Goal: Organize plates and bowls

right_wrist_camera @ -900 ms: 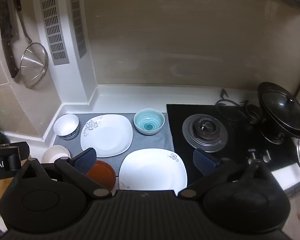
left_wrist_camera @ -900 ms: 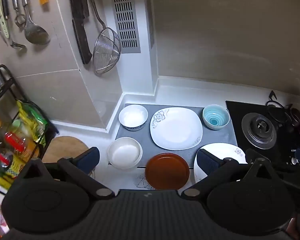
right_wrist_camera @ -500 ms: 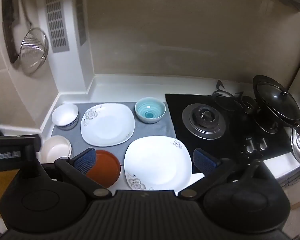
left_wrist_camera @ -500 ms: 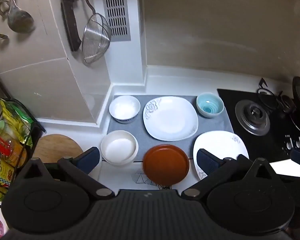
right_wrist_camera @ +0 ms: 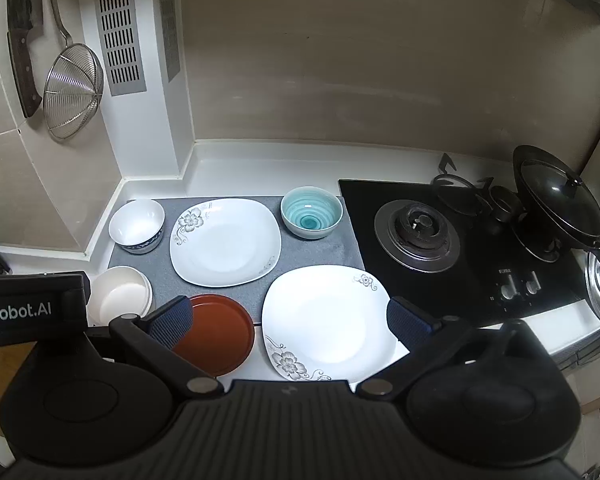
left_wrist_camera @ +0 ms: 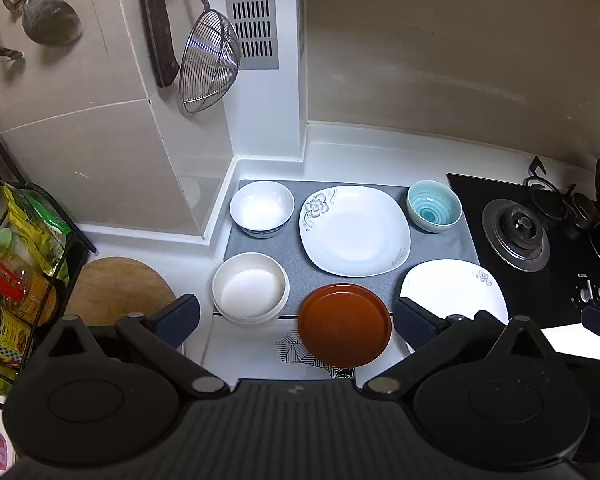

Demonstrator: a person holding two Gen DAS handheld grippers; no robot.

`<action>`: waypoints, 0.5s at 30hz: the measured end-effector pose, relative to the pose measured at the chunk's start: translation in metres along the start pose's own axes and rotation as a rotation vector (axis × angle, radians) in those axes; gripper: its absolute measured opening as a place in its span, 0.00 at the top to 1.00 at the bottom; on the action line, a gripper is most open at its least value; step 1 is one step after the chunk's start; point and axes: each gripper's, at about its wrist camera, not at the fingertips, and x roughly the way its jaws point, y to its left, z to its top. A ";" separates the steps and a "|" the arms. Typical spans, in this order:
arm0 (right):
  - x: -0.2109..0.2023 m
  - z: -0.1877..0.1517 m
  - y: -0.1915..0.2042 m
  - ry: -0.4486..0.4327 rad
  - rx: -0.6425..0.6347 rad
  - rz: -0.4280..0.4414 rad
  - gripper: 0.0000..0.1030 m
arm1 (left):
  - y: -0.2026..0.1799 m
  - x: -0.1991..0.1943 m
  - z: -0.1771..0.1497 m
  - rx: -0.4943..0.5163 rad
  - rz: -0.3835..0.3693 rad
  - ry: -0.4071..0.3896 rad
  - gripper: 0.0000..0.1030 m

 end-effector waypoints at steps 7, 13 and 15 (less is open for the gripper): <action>0.005 0.002 0.008 0.015 0.010 -0.027 0.00 | 0.009 0.007 0.004 -0.003 -0.021 0.018 0.00; 0.008 0.000 0.007 0.025 0.027 -0.037 0.00 | 0.010 0.009 0.002 0.013 -0.028 0.020 0.00; 0.008 0.000 0.006 0.026 0.033 -0.040 0.00 | 0.008 0.009 0.001 0.020 -0.032 0.020 0.00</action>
